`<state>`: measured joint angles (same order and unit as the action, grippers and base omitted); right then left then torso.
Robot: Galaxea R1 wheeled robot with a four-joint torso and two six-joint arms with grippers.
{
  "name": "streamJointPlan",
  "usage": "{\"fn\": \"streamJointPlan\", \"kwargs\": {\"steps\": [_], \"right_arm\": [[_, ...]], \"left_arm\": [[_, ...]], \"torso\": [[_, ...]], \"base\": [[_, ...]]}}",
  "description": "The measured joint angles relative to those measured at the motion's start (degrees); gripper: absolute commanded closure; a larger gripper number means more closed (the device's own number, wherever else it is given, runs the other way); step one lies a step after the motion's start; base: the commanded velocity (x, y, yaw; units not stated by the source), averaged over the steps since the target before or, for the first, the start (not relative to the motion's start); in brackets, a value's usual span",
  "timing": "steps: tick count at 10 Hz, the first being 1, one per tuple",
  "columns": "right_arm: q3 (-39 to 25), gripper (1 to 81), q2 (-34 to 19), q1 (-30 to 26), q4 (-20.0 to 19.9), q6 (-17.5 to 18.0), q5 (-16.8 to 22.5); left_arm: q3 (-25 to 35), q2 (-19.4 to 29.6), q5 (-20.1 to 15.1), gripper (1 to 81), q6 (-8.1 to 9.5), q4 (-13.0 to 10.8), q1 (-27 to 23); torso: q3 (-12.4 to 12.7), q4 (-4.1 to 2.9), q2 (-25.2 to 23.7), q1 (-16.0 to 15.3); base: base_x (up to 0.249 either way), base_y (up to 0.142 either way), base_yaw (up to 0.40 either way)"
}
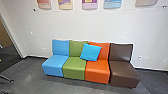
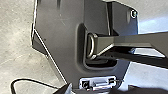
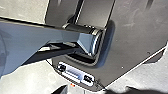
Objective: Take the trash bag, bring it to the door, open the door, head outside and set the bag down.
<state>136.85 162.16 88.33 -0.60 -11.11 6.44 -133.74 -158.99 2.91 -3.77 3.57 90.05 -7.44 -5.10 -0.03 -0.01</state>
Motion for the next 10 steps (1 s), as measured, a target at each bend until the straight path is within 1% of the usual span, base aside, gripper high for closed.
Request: {"fn": "streamJointPlan", "kwargs": {"steps": [2, 3, 5, 6, 8, 9, 10], "right_arm": [[-4.1, 1.0, -3.5, -0.5, -0.1, 0.1, 0.5], [-5.4, 1.0, -4.5, -0.7, -0.2, 0.1, 0.7], [-10.3, 1.0, -8.0, -1.0, -0.2, 0.3, 1.7], [-12.8, 1.0, -10.3, -1.7, -0.2, 0.4, 1.8], [-16.5, 1.0, -13.7, -2.0, -0.2, 0.5, 2.2], [-18.1, 1.0, -14.8, -2.2, -0.2, 0.5, 2.4], [-21.1, 1.0, -16.8, -2.9, -0.2, 0.6, 2.5]], "left_arm": [[1.6, 3.9, -0.1, 1.0, 0.05, 0.8, 0.0], [2.7, 4.8, -0.1, 1.0, 0.20, 1.2, 0.0], [7.1, 6.4, -0.5, 1.0, 0.20, 3.0, -0.7], [9.1, 8.2, -0.5, 1.0, 0.20, 4.5, -1.6], [9.9, 11.2, -0.8, 1.0, 0.20, 8.6, -2.6], [9.9, 11.5, -0.8, 1.0, 0.22, 9.8, -3.2], [10.1, 11.4, -0.8, 1.0, 0.22, 10.5, -4.3]], "torso": [[0.0, 0.00, -0.5, -0.3], [0.0, 0.00, -1.7, -1.0], [0.0, 0.00, -5.9, -3.5], [-0.4, 0.00, -7.7, -4.5], [-3.1, 0.00, -11.0, -6.5], [-5.0, 0.00, -13.1, -7.8], [-7.0, 0.00, -15.1, -9.2]], "base": [[0.000, 0.000, 0.000], [0.000, 0.000, 0.000], [0.000, 0.000, 0.000], [0.000, 0.000, 0.000], [0.000, 0.000, 0.000], [0.000, 0.000, 0.000], [0.000, 0.000, 0.000]]}}
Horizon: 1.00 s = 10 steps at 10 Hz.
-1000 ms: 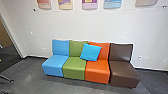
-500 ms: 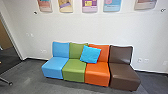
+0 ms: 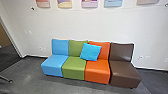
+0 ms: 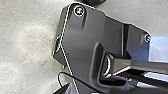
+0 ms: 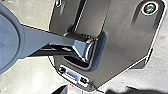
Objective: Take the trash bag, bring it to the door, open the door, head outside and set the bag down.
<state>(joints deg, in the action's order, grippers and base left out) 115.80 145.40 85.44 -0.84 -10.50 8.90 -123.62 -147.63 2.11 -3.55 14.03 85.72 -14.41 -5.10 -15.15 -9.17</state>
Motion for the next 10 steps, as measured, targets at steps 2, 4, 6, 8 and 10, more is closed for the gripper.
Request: {"fn": "streamJointPlan", "kwargs": {"steps": [2, 4, 6, 8, 10], "right_arm": [[-3.6, 1.0, -3.2, -1.4, 0.0, 0.1, -0.4], [-7.3, 1.0, -6.5, -1.5, -0.1, 0.1, -0.5], [-10.5, 1.0, -9.4, -1.8, -0.1, 0.1, -0.6], [-12.9, 1.0, -12.0, -2.3, -0.6, 0.1, -1.3], [-14.8, 1.0, -13.8, -2.1, -0.8, 0.1, -1.2]], "left_arm": [[0.2, 0.1, -0.6, 1.0, -0.02, 1.8, -2.1], [0.2, 0.2, -2.8, 1.0, 0.00, 2.9, -4.1], [0.2, 0.5, -4.7, 1.0, 0.00, 4.1, -6.8], [0.3, 0.8, -6.8, 1.0, 0.00, 5.7, -9.6], [0.3, 1.5, -8.6, 1.0, -0.02, 7.1, -11.8]], "torso": [[-3.9, 0.00, -4.1, -2.6], [-7.8, 0.00, -8.3, -5.3], [-10.6, 0.00, -11.7, -7.6], [-11.4, 0.00, -15.0, -9.7], [-11.5, 0.00, -19.3, -12.4]], "base": [[0.000, 0.000, 0.000], [0.000, 0.000, 0.000], [0.000, 0.000, 0.000], [0.000, 0.000, 0.000], [0.000, 0.000, 0.000]]}}
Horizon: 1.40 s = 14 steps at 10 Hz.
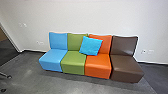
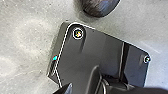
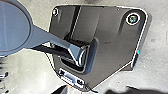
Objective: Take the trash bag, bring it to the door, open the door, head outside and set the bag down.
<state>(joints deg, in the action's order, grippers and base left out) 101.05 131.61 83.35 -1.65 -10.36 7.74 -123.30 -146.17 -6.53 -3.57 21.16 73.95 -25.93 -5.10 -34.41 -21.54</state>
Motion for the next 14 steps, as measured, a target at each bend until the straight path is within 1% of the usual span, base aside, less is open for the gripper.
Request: {"fn": "streamJointPlan", "kwargs": {"steps": [2, 4, 5, 6, 8, 10, 12, 13, 14], "right_arm": [[-1.3, 1.0, -1.1, 0.0, -0.5, 0.2, 0.0], [-3.3, 1.0, -3.0, 0.0, -1.1, 0.2, 0.0], [-4.6, 1.0, -4.2, -0.4, -1.4, 0.2, 0.3], [-5.7, 1.0, -4.9, -0.9, -1.5, 0.2, 0.5], [-8.3, 1.0, -6.2, -2.2, -1.8, 0.2, 0.7], [-11.6, 1.0, -9.4, -3.7, -2.5, 0.2, 0.9], [-14.6, 1.0, -12.8, -4.8, -2.8, 0.2, 0.9], [-16.5, 1.0, -14.3, -5.7, -3.3, 0.2, 1.0], [-17.9, 1.0, -15.4, -6.8, -3.7, 0.2, 1.2]], "left_arm": [[0.0, 0.1, -2.0, 1.0, 0.02, 0.9, -1.9], [-0.2, 0.1, -3.1, 1.0, 0.02, 1.4, -3.7], [-0.3, 0.2, -3.5, 1.0, 0.00, 1.7, -4.6], [-0.5, 0.1, -4.4, 1.0, 0.00, 2.0, -5.6], [-2.0, 0.0, -7.2, 1.0, 0.00, 2.7, -7.2], [-2.5, -0.1, -7.7, 1.0, 0.02, 3.0, -8.9], [-3.6, -1.3, -8.1, 1.0, 0.05, 3.5, -10.3], [-4.1, -1.8, -9.2, 1.0, 0.22, 4.2, -11.5], [-4.4, -2.0, -10.6, 1.0, 0.22, 4.6, -12.8]], "torso": [[0.0, 0.00, -4.2, -2.6], [0.0, 0.00, -8.3, -5.2], [-0.2, 0.00, -10.4, -6.5], [-1.0, 0.00, -11.9, -7.4], [-4.4, 0.00, -15.6, -9.7], [-8.3, 0.00, -19.7, -12.4], [-12.1, 0.00, -23.7, -14.9], [-14.1, 0.00, -25.7, -16.3], [-15.0, 0.00, -27.2, -17.2]], "base": [[0.000, 0.000, 0.000], [0.000, 0.000, 0.000], [0.000, 0.000, 0.000], [0.000, 0.000, 0.000], [0.000, 0.000, 0.000], [0.000, 0.000, 0.000], [0.000, 0.000, 0.000], [0.000, 0.000, 0.000], [0.000, 0.000, 0.000]]}}
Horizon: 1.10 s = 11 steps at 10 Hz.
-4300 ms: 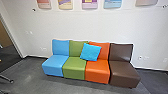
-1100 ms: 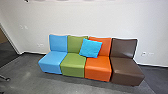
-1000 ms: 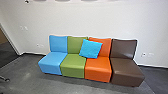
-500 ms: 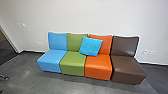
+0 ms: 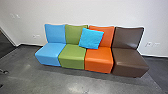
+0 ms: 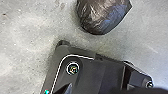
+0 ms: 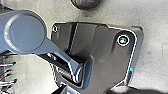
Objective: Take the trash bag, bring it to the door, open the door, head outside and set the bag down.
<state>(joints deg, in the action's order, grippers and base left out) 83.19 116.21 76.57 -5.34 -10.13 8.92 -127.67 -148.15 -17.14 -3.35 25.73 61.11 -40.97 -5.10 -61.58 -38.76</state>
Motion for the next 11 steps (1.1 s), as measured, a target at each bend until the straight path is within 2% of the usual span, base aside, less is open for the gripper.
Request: {"fn": "streamJointPlan", "kwargs": {"steps": [2, 5, 8, 11], "right_arm": [[-2.6, 1.0, -2.3, -2.8, -0.7, 0.1, 0.4], [-5.3, 1.0, -4.6, -6.2, -1.8, 0.2, 3.6], [-6.2, 1.0, -6.9, -8.3, -2.3, 1.3, 5.4], [-7.0, 1.0, -9.1, -12.9, -3.2, 2.3, 8.5]], "left_arm": [[-0.3, -0.3, -0.7, 1.0, 0.13, 1.1, -2.9], [-0.8, -2.2, -1.4, 1.0, 0.20, 1.5, -5.5], [-5.9, -5.4, -3.6, 1.0, 0.20, 1.7, -6.9], [-11.3, -9.5, -5.8, 1.0, 0.20, 1.8, -8.0]], "torso": [[-0.8, 0.00, -3.4, -2.1], [-0.9, 0.00, -9.6, -6.1], [-0.9, 0.00, -15.8, -9.9], [-0.9, 0.00, -22.1, -13.9]], "base": [[0.000, 0.000, 0.000], [0.000, 0.000, 0.000], [0.000, 0.000, 0.000], [0.000, 0.000, 0.000]]}}
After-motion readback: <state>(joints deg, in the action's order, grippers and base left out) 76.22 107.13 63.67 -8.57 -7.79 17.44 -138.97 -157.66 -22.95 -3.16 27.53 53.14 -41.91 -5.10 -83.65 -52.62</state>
